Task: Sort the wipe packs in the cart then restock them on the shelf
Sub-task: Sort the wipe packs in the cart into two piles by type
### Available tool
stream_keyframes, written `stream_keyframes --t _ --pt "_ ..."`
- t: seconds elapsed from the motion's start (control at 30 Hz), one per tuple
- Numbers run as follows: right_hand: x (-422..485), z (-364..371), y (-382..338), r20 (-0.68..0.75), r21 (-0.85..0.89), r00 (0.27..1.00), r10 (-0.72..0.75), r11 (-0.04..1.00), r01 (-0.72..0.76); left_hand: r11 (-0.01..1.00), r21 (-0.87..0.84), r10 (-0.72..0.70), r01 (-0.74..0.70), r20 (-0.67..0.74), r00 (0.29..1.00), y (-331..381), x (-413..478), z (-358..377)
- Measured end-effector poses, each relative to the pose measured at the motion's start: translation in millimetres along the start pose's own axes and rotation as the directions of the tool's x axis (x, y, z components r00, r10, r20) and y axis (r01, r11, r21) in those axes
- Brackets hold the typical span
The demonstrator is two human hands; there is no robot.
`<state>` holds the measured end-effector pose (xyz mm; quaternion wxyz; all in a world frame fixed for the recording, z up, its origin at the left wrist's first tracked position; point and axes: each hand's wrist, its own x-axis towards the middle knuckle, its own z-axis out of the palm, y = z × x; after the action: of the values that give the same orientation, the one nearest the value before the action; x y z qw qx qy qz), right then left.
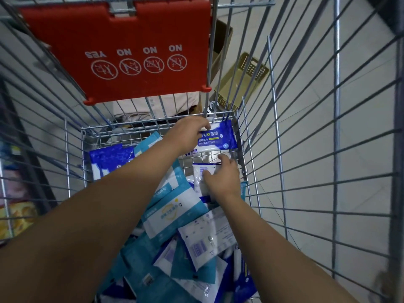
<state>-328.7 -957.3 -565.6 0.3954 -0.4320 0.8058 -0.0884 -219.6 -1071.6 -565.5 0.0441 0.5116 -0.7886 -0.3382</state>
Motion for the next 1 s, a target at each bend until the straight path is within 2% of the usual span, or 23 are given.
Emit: stream_keyframes --t 0.07,0.13,0.2,0.23,0.3,0.37,0.43,0.47,0.53,0.6,0.67,0.73,0.77,0.8,0.83,0.87,0.9,0.93,0.97,1.0 --pt "2.8 -5.6 0.2 0.073 -0.019 0.997 -0.001 1.000 0.003 0.991 0.117 0.071 -0.062 -0.074 0.995 0.9 -9.7 6.0" --pt "7.0 -9.9 -0.5 0.116 -0.082 0.993 -0.023 0.996 0.033 0.997 0.072 0.040 -0.029 -0.159 0.986 -0.7 -23.3 12.4" --pt "11.3 -11.2 0.7 0.139 -0.081 0.988 -0.062 0.994 0.074 0.996 -0.076 -0.059 0.046 -0.194 0.979 -2.9 -39.1 19.5" --pt "12.2 -11.2 1.9 0.134 -0.014 0.986 -0.097 0.995 0.099 0.980 -0.178 -0.118 0.087 -0.171 0.978 -3.6 -46.0 23.8" --pt "12.2 -12.0 2.5 0.054 0.257 0.992 -0.118 0.961 0.100 0.891 -0.408 -0.256 0.199 -0.091 0.962 -4.9 -57.1 32.2" --pt "12.9 -19.3 -0.9 -0.064 0.533 0.998 -0.013 0.845 0.045 0.775 -0.560 -0.327 0.294 0.042 0.944 -3.6 -65.8 33.5" --pt "18.3 -27.6 -9.3 -0.041 0.727 0.992 0.123 0.684 -0.054 0.704 -0.619 -0.311 0.349 0.173 0.935 -2.9 -71.3 30.9" --pt "21.0 -30.1 -14.7 0.016 0.802 0.988 0.151 0.589 -0.103 0.703 -0.621 -0.304 0.348 0.179 0.936 -1.1 -73.0 28.3" --pt "24.0 -30.7 -26.2 0.116 0.894 0.981 0.152 0.414 -0.170 0.726 -0.624 -0.340 0.289 0.039 0.940 5.0 -75.2 23.9" --pt "25.6 -29.4 -32.5 0.178 0.907 0.969 0.171 0.353 -0.229 0.811 -0.555 -0.351 0.186 -0.208 0.913 10.9 -77.9 20.4" --pt "25.3 -33.1 -34.5 0.265 0.891 0.951 0.157 0.336 -0.304 0.946 -0.318 -0.200 0.068 -0.403 0.893 9.5 -79.1 17.7" --pt "24.8 -34.8 -31.0 0.354 0.892 0.930 0.099 0.263 -0.367 0.997 -0.033 0.043 -0.065 -0.465 0.884 2.3 -78.5 16.0" --pt "24.3 -34.3 -28.3 0.367 0.897 0.926 0.089 0.229 -0.377 0.985 0.113 0.165 -0.127 -0.458 0.873 -2.0 -78.0 16.3" --pt "23.6 -33.9 -25.9 0.367 0.904 0.925 0.094 0.195 -0.379 0.964 0.207 0.241 -0.165 -0.428 0.871 -5.4 -77.8 17.1" --pt "23.5 -33.0 -23.1 0.358 0.911 0.928 0.107 0.176 -0.372 0.963 0.219 0.236 -0.159 -0.393 0.889 -6.7 -78.4 17.8" --pt "25.0 -32.4 -19.9 0.348 0.918 0.931 0.110 0.162 -0.363 0.984 0.143 0.154 -0.110 -0.354 0.922 -5.7 -79.9 16.7" --pt "25.5 -33.2 -17.4 0.338 0.923 0.936 0.102 0.158 -0.350 1.000 -0.021 0.013 -0.020 -0.303 0.953 -6.2 -81.2 17.9" --pt "26.2 -33.7 -15.1 0.334 0.925 0.938 0.094 0.161 -0.345 0.969 -0.236 -0.132 0.073 -0.245 0.960 -3.2 -82.8 17.2" --pt "26.4 -34.8 -13.6 0.338 0.922 0.937 0.088 0.167 -0.348 0.883 -0.444 -0.259 0.154 -0.185 0.948 -0.8 -82.2 16.9" --pt "26.8 -35.3 -12.6 0.342 0.918 0.936 0.086 0.183 -0.352 0.750 -0.627 -0.367 0.212 -0.127 0.922 3.4 -80.1 14.6"
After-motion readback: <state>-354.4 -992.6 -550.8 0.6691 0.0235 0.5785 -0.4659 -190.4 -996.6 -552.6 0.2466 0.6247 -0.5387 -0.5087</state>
